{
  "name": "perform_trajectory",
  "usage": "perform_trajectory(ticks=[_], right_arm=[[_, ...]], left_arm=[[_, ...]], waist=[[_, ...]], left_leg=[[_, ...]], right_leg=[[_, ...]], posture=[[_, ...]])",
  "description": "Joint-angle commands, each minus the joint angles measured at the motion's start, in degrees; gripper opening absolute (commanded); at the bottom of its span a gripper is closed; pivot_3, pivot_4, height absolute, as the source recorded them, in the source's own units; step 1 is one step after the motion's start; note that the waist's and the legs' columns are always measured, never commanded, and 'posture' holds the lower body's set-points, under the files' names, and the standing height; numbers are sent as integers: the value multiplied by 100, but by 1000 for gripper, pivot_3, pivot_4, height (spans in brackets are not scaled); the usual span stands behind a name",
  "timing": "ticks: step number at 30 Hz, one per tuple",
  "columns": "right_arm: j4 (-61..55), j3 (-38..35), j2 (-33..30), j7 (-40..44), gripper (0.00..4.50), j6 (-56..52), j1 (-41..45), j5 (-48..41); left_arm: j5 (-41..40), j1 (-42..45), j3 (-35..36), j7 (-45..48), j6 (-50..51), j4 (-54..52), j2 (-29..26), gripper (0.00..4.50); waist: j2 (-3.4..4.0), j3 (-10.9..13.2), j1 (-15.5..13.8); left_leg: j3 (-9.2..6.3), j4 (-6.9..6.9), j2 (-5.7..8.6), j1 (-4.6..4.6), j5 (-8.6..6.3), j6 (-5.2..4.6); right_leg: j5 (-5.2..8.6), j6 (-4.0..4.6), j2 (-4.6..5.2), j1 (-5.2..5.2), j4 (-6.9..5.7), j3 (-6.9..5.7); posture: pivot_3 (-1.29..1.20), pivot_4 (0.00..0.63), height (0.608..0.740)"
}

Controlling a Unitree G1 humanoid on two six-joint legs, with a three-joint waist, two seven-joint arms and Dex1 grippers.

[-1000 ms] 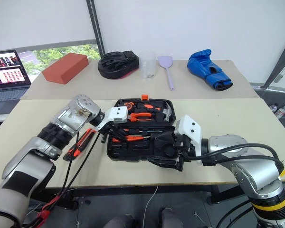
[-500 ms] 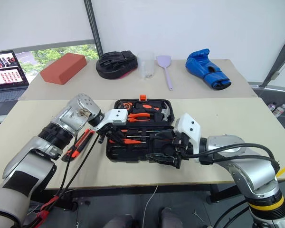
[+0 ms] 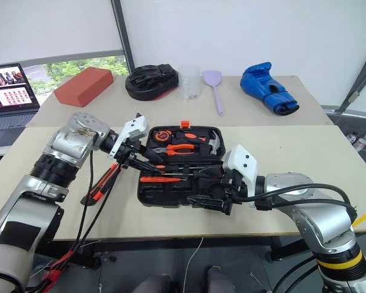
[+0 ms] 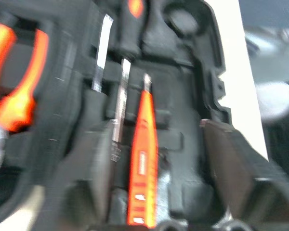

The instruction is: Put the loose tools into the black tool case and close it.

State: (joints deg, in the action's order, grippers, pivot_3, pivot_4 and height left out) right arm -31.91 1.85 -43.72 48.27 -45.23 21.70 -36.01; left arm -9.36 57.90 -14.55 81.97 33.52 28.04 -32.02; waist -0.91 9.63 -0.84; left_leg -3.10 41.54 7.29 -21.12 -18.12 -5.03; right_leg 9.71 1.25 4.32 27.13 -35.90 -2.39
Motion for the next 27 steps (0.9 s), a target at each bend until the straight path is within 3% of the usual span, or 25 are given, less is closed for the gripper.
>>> perform_trajectory(ticks=[1, 3, 16, 27], right_arm=[[-80, -90, -5, 7, 4500, 182, 19, 31], [-58, -76, -1, 11, 4500, 179, 55, 36], [38, -58, 18, 28, 4500, 141, 120, 49], [191, -34, 136, -12, 4500, 126, 247, 64]], left_arm=[[-247, -308, 425, -412, -154, -83, 169, 854], [-273, -605, 502, -585, -350, -190, 264, 46], [-124, -1518, 217, -876, -697, -961, 339, 46], [-76, -1489, 269, -1196, -866, -790, 494, 46]], waist=[[0, 0, 6], [0, 0, 11], [0, 0, -3], [0, -2, -8]], left_leg=[[0, 3, 0, 0, 0, 0], [0, 4, -1, -3, 0, 0], [0, 10, 0, -2, 0, 0], [0, 13, -1, 2, 0, 0]], right_leg=[[0, 0, 0, 0, -1, 0], [0, 0, -1, 1, -4, -1], [-1, 1, 1, -1, -7, 1], [-1, 1, 1, -6, -10, 1]], posture=[[0, 150, 740], [0, 150, 740], [0, 150, 740], [0, 150, 740]])
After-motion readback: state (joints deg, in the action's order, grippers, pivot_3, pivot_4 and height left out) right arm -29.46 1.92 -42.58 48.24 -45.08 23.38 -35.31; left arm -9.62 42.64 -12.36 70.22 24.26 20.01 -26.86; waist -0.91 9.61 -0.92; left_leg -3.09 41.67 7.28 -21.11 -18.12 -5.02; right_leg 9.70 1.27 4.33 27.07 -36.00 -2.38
